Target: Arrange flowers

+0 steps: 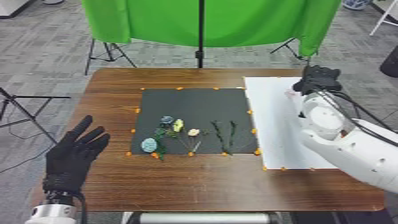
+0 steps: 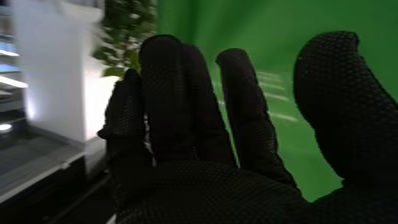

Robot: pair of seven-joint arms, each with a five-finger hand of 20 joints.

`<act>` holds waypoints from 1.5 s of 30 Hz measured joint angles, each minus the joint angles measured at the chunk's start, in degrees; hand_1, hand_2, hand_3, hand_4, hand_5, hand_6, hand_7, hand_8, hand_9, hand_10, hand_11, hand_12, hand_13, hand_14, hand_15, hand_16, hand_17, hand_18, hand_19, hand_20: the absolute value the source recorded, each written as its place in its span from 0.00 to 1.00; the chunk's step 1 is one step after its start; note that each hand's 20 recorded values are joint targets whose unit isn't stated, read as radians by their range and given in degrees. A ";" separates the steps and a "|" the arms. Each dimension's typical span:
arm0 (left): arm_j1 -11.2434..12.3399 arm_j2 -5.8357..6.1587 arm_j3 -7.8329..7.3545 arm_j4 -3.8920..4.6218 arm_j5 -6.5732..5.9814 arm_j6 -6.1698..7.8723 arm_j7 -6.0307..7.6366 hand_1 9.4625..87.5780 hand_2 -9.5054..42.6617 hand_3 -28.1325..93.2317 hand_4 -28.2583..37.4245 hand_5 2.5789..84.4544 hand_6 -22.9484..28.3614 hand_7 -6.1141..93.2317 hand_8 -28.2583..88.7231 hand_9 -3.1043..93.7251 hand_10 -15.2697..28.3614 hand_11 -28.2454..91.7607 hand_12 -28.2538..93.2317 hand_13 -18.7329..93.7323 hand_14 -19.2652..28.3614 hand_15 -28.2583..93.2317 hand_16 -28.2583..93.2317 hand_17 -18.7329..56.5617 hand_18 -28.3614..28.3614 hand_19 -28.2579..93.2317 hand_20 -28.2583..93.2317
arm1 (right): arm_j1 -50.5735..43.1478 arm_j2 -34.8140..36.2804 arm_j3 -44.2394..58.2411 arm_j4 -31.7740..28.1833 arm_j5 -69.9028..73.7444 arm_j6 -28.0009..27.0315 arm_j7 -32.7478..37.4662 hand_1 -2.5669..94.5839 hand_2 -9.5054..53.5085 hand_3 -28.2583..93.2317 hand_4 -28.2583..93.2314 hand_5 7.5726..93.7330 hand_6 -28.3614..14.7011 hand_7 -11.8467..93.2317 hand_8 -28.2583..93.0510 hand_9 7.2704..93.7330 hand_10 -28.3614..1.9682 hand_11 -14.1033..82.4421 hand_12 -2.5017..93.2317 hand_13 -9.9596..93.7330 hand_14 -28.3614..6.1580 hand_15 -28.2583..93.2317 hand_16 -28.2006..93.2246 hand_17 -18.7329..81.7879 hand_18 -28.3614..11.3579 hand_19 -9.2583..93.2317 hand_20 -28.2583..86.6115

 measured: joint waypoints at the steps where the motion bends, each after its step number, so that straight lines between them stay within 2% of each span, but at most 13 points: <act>1: -0.10 -0.07 -0.03 0.00 0.09 -0.03 -0.21 0.16 0.28 0.89 0.00 0.41 0.60 0.18 0.16 0.39 0.82 0.43 0.32 0.38 1.00 0.65 0.16 0.12 0.96 0.68 0.35 | 0.03 0.26 0.48 0.40 0.59 -1.09 0.18 0.38 0.00 0.91 0.00 0.54 0.63 0.25 0.13 0.53 0.37 0.35 0.16 0.58 0.39 0.80 0.30 0.38 0.13 0.88 0.60; 7: -0.27 -0.47 -0.26 -0.01 0.51 -0.07 -1.13 0.16 0.28 0.89 0.00 0.41 0.60 0.18 0.16 0.39 0.82 0.43 0.32 0.38 1.00 0.65 0.16 0.12 0.96 0.68 0.35 | -1.35 0.34 3.79 2.10 1.97 -10.13 0.60 0.39 0.00 0.91 0.00 0.55 0.69 0.26 0.12 0.56 0.43 0.35 0.16 0.62 0.44 0.79 0.30 0.40 0.13 0.88 0.60; 15: -0.31 -0.42 -0.12 -0.02 0.47 -0.02 -0.38 0.16 0.28 0.89 0.00 0.41 0.60 0.18 0.16 0.39 0.82 0.43 0.32 0.38 1.00 0.66 0.16 0.12 0.96 0.68 0.35 | -2.24 -2.22 2.89 6.73 3.89 -10.61 -0.11 0.41 0.00 0.92 0.00 0.48 0.74 0.26 0.12 0.55 0.47 0.34 0.17 0.63 0.49 0.78 0.30 0.39 0.15 0.87 0.59; 17: -0.28 -0.31 0.03 -0.02 0.38 0.03 0.20 0.16 0.28 0.89 0.00 0.41 0.60 0.18 0.16 0.39 0.82 0.43 0.32 0.37 1.00 0.66 0.16 0.12 0.96 0.68 0.35 | -1.50 -2.87 1.07 7.74 4.10 -10.87 -0.89 0.43 0.00 0.91 0.00 0.52 0.76 0.27 0.12 0.58 0.52 0.34 0.17 0.65 0.51 0.76 0.31 0.39 0.16 0.87 0.59; 20: -0.31 -0.27 0.48 0.09 0.27 0.03 0.46 0.16 0.27 0.89 0.00 0.40 0.60 0.18 0.16 0.39 0.82 0.43 0.32 0.37 1.00 0.66 0.16 0.12 0.96 0.68 0.35 | -0.07 -3.59 -2.05 8.74 3.81 -11.10 -1.78 0.46 0.00 0.88 0.00 0.66 0.77 0.27 0.14 0.69 0.60 0.35 0.17 0.70 0.58 0.73 0.34 0.42 0.18 0.88 0.59; 21: -0.39 -0.24 0.71 0.15 0.23 0.03 0.52 0.16 0.27 0.89 0.00 0.40 0.60 0.18 0.16 0.39 0.82 0.43 0.32 0.37 1.00 0.65 0.16 0.12 0.96 0.68 0.35 | -0.08 -3.77 -2.03 8.75 3.54 -11.15 -2.09 0.51 0.00 0.83 0.00 0.75 0.76 0.28 0.19 0.78 0.67 0.32 0.23 0.74 0.65 0.70 0.39 0.44 0.21 0.89 0.59; 24: -0.59 -0.02 1.21 0.27 0.05 0.03 1.03 0.16 0.27 0.89 0.00 0.40 0.60 0.18 0.16 0.39 0.82 0.43 0.32 0.37 1.00 0.66 0.16 0.12 0.96 0.68 0.35 | -0.47 -4.30 -1.46 8.90 1.85 -11.09 -2.70 0.59 0.00 0.79 0.00 0.85 0.76 0.31 0.22 0.95 0.76 0.27 0.36 0.83 0.75 0.65 0.45 0.49 0.26 0.93 0.55; 27: -0.60 0.20 1.29 0.27 -0.13 0.04 1.29 0.16 0.27 0.89 0.00 0.40 0.60 0.18 0.16 0.39 0.82 0.43 0.32 0.37 1.00 0.65 0.16 0.12 0.96 0.68 0.35 | -1.13 -4.65 -1.19 9.00 0.26 -9.55 -2.74 0.62 0.00 0.77 0.00 0.90 0.76 0.31 0.23 1.00 0.79 0.32 0.36 0.89 0.78 0.64 0.46 0.54 0.26 0.97 0.54; 30: -0.59 0.26 1.43 0.28 -0.35 0.13 1.51 0.16 0.27 0.89 0.00 0.40 0.60 0.18 0.16 0.39 0.82 0.43 0.32 0.37 1.00 0.65 0.16 0.12 0.96 0.68 0.35 | -3.20 -4.52 0.46 7.96 0.25 -4.13 -2.50 0.63 0.00 0.78 0.00 0.91 0.75 0.30 0.24 1.00 0.76 0.33 0.36 0.89 0.77 0.65 0.47 0.54 0.26 0.97 0.54; 33: -0.52 0.17 1.40 0.27 -0.36 0.13 1.52 0.16 0.28 0.89 0.00 0.40 0.60 0.18 0.16 0.39 0.82 0.43 0.32 0.37 1.00 0.66 0.16 0.12 0.96 0.68 0.35 | -6.69 -3.51 3.18 4.41 -0.08 2.70 -2.47 0.63 0.00 0.79 0.00 0.91 0.74 0.29 0.24 1.00 0.75 0.33 0.35 0.89 0.76 0.65 0.47 0.54 0.25 0.97 0.54; 36: -0.32 -0.15 1.03 0.24 -0.29 0.13 1.41 0.16 0.28 0.89 0.00 0.40 0.60 0.18 0.16 0.39 0.82 0.43 0.32 0.37 1.00 0.66 0.16 0.12 0.96 0.68 0.35 | -8.75 -2.02 3.66 -0.07 -0.93 6.84 -3.16 0.61 0.00 0.81 0.00 0.91 0.73 0.29 0.25 1.00 0.74 0.33 0.36 0.88 0.75 0.66 0.48 0.53 0.25 0.98 0.54; 41: -0.23 -0.95 0.78 0.21 -0.14 0.13 1.00 0.16 0.28 0.89 0.00 0.41 0.60 0.18 0.16 0.39 0.82 0.43 0.32 0.38 1.00 0.66 0.16 0.12 0.96 0.68 0.35 | -8.04 -1.43 2.10 -6.29 -1.31 7.82 -9.29 0.60 0.00 0.82 0.00 0.89 0.73 0.30 0.25 1.00 0.74 0.32 0.38 0.86 0.73 0.68 0.47 0.51 0.27 0.97 0.54; 45: -0.52 -1.35 0.88 0.23 0.14 0.07 0.63 0.16 0.28 0.89 0.00 0.41 0.60 0.18 0.16 0.39 0.82 0.43 0.32 0.37 1.00 0.66 0.16 0.12 0.96 0.68 0.35 | -6.36 -3.95 1.06 -9.38 -0.83 7.47 -15.44 0.59 0.00 0.83 0.00 0.88 0.73 0.31 0.25 1.00 0.75 0.33 0.39 0.86 0.73 0.68 0.46 0.50 0.26 0.96 0.54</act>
